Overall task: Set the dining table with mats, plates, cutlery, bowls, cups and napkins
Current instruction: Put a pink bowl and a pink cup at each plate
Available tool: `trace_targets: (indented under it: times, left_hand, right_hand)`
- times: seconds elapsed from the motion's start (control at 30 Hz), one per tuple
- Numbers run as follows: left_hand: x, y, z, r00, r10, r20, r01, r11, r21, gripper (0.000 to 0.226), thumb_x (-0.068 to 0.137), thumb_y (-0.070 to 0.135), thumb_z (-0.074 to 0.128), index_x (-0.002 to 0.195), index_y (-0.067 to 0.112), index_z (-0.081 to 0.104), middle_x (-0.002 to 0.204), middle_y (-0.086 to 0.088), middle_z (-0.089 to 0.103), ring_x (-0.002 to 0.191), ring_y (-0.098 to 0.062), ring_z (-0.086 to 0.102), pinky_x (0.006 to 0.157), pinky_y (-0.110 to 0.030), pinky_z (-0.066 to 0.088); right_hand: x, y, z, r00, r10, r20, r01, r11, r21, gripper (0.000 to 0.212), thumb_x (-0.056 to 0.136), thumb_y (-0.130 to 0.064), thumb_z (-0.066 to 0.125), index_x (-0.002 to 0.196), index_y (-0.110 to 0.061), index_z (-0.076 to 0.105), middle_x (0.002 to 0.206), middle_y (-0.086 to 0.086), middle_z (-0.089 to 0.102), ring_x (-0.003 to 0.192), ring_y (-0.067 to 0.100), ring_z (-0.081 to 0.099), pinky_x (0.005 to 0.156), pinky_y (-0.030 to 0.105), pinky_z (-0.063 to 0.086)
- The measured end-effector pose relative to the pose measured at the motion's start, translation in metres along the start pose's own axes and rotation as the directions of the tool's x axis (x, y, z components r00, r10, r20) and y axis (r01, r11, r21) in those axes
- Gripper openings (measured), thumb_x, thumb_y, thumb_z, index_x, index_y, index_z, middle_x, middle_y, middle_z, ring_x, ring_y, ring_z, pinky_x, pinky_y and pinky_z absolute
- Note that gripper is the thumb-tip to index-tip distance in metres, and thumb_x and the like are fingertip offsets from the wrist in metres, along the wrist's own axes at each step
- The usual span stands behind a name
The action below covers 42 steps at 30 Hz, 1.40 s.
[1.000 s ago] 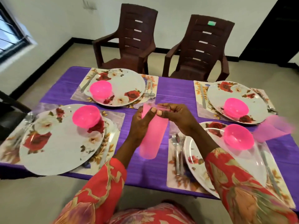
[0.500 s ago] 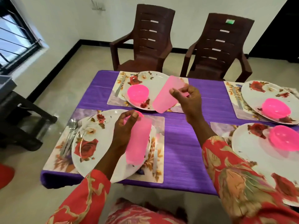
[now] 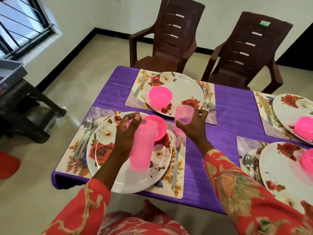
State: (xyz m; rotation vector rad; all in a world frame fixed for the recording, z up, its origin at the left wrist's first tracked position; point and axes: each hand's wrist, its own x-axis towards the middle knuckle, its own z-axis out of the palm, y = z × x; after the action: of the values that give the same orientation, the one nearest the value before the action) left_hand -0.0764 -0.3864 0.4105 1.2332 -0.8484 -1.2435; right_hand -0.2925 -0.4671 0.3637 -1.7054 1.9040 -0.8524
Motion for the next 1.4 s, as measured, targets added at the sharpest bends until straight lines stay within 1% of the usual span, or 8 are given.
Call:
trace_targets:
  times: [0.1,0.23,0.67,0.8,0.93,1.13,1.27,1.4]
  left_hand:
    - [0.000,0.004,0.002,1.000,-0.002,0.010,0.002,1.000,-0.010,0.066,0.054,0.064,0.064,0.103,0.019,0.057,0.092,0.000,0.068,0.074,-0.010,0.068,0.055,-0.027,0.056]
    - [0.000,0.010,0.004,0.999,0.034,-0.024,-0.034,0.999,0.011,0.105,0.034,0.084,0.068,0.110,0.013,0.056,0.091,0.002,0.069,0.072,-0.004,0.068,0.053,-0.022,0.053]
    - [-0.016,0.012,0.010,0.999,0.007,-0.046,-0.007,1.000,0.003,0.094,0.033,0.087,0.066,0.101,0.022,0.058,0.095,0.001,0.068,0.083,-0.017,0.067,0.064,-0.038,0.058]
    - [-0.018,0.014,0.012,0.998,0.023,-0.061,-0.023,1.000,0.000,0.095,0.034,0.087,0.065,0.102,0.021,0.057,0.098,-0.002,0.068,0.085,-0.019,0.066,0.065,-0.039,0.057]
    - [-0.021,0.015,0.011,0.995,0.048,-0.083,-0.049,0.999,-0.007,0.098,0.033,0.088,0.065,0.103,0.020,0.057,0.088,0.005,0.071,0.078,-0.011,0.068,0.061,-0.031,0.057]
    - [-0.023,0.018,-0.011,0.987,0.063,-0.147,-0.062,0.998,0.011,0.099,0.037,0.088,0.064,0.107,0.019,0.055,0.092,0.002,0.071,0.085,-0.017,0.067,0.063,-0.035,0.057]
    - [-0.012,0.022,-0.033,0.977,0.064,-0.204,-0.066,0.998,-0.001,0.094,0.038,0.087,0.065,0.105,0.021,0.057,0.092,0.002,0.071,0.089,-0.022,0.064,0.075,-0.040,0.053]
    - [0.010,0.029,-0.064,0.975,0.074,-0.210,-0.074,0.997,0.005,0.080,0.045,0.085,0.066,0.101,0.028,0.058,0.106,-0.008,0.064,0.099,-0.029,0.060,0.093,-0.058,0.046]
  right_hand:
    - [0.000,0.003,-0.001,1.000,-0.016,0.024,0.017,1.000,-0.020,0.088,0.073,-0.028,0.079,0.140,-0.003,0.028,0.136,0.020,0.021,0.129,0.033,0.030,0.102,0.033,0.036]
    - [0.003,0.003,-0.003,0.998,-0.037,0.050,0.039,0.999,-0.030,0.091,0.073,-0.025,0.079,0.142,-0.003,0.025,0.137,0.021,0.020,0.129,0.033,0.029,0.105,0.033,0.034]
    - [0.008,0.006,-0.015,0.985,-0.028,0.169,0.056,0.985,-0.162,0.104,0.072,-0.045,0.077,0.147,-0.008,0.016,0.145,0.021,0.009,0.135,0.040,0.015,0.111,0.043,0.025]
    - [0.005,-0.022,-0.029,0.977,-0.103,-0.185,0.120,0.990,0.080,0.088,0.075,-0.061,0.058,0.139,-0.004,0.036,0.137,0.025,0.027,0.130,0.034,0.028,0.099,0.030,0.031]
    - [0.013,-0.068,-0.041,0.888,-0.163,-0.430,0.315,0.898,0.308,0.058,0.084,-0.051,0.043,0.100,0.001,0.063,0.102,0.016,0.054,0.095,0.029,0.054,0.079,0.042,0.050]
    - [-0.019,-0.130,-0.010,0.951,-0.309,0.012,0.248,0.787,0.565,0.033,0.090,-0.033,0.045,0.084,-0.009,0.066,0.083,0.008,0.064,0.073,0.006,0.057,0.065,0.024,0.044]
    - [-0.040,-0.155,0.023,0.881,-0.384,0.275,0.173,0.805,0.568,0.065,0.078,-0.061,0.043,0.091,-0.001,0.064,0.097,0.018,0.065,0.080,0.021,0.059,0.074,0.031,0.046]
    - [-0.042,-0.178,0.055,0.818,-0.406,0.407,0.114,0.808,0.578,0.022,0.090,-0.040,0.055,0.095,-0.020,0.064,0.096,-0.004,0.065,0.089,0.009,0.060,0.082,0.024,0.047]
